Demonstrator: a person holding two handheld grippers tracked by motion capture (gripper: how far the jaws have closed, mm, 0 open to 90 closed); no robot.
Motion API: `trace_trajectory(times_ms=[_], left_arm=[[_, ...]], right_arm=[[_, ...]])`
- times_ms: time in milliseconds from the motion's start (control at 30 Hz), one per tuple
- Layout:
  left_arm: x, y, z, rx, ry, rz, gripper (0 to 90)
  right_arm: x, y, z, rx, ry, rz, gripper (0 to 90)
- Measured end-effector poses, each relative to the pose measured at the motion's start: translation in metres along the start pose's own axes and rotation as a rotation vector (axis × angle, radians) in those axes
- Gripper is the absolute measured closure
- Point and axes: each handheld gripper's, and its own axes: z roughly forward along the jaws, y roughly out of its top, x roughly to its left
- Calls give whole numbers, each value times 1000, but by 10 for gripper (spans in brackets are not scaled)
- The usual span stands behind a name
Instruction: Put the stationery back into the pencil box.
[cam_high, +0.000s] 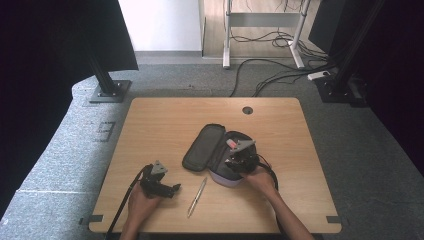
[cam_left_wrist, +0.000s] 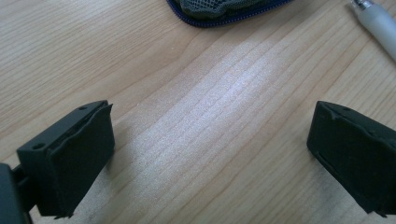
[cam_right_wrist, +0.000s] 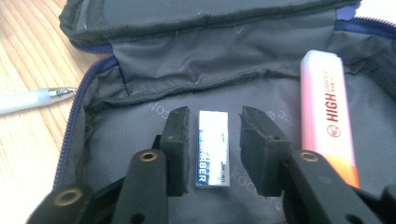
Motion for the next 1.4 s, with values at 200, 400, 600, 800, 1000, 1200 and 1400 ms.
trace_trajectory(times_ms=[200, 400, 600, 800, 1000, 1200, 1400], left_arm=[[0, 0, 0, 0, 0, 0, 6], [0, 0, 0, 0, 0, 0, 6], [0, 0, 0, 0, -1, 0, 7], [0, 0, 0, 0, 0, 0, 6], [0, 0, 0, 0, 0, 0, 6], [0, 0, 0, 0, -1, 0, 6], [0, 0, 0, 0, -1, 0, 6]], right_arm=[[-2, 0, -7, -11, -4, 20, 469], [-6, -2, -14, -18, -13, 37, 361], [-10, -6, -21, -31, -28, 56, 297], [-14, -10, -29, -26, -45, 76, 222], [-17, -14, -38, -32, -67, 94, 155], [-18, -20, -43, -31, -88, 97, 119], [-18, -25, -48, -27, -112, 101, 22]])
